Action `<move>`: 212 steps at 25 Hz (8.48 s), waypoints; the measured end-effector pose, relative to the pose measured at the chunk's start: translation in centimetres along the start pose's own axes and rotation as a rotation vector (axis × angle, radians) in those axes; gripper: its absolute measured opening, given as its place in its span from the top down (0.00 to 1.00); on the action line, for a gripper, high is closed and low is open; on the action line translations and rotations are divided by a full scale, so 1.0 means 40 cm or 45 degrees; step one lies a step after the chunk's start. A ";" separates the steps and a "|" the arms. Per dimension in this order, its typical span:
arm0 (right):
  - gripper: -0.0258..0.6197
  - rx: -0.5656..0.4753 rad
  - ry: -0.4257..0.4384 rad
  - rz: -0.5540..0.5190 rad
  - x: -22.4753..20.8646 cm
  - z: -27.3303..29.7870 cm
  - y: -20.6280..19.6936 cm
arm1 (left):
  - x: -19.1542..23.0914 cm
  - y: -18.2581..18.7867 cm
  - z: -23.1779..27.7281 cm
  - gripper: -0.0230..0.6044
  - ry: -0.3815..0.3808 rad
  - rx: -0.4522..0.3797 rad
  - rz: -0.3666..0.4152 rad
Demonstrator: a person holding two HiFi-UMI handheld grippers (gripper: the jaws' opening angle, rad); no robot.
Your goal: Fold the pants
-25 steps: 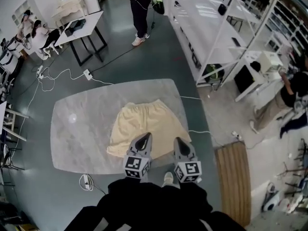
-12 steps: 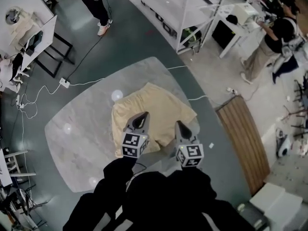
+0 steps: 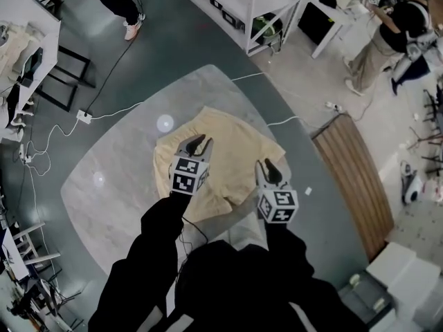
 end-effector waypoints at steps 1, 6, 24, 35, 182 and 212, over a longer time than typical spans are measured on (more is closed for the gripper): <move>0.82 0.014 -0.013 0.005 -0.012 0.013 -0.009 | 0.014 -0.004 0.018 0.86 0.002 0.019 0.006; 0.76 0.081 -0.119 0.001 -0.087 0.060 -0.035 | 0.083 0.000 0.105 0.82 0.019 0.106 0.065; 0.70 0.260 -0.361 0.064 -0.314 0.158 -0.144 | 0.252 -0.038 0.388 0.80 -0.026 0.402 0.206; 0.70 0.429 -0.371 0.120 -0.399 0.211 -0.201 | 0.299 -0.079 0.471 0.80 -0.040 0.522 0.163; 0.75 0.544 0.622 -0.396 0.573 0.506 -0.058 | 0.465 -0.451 -0.322 0.72 0.382 -0.023 -0.794; 0.90 0.833 0.664 -0.368 0.565 0.745 -0.190 | 0.518 -0.539 -0.043 0.87 0.039 0.242 -0.690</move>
Point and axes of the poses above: the fingertips, and each gripper's own axes: z forward along the fingers, x to its left, y out of its top, the point moved 4 cm from there along -z, backward along the fingers, and after that the axes turned 3 degrees about x, right-handed, at the moved point
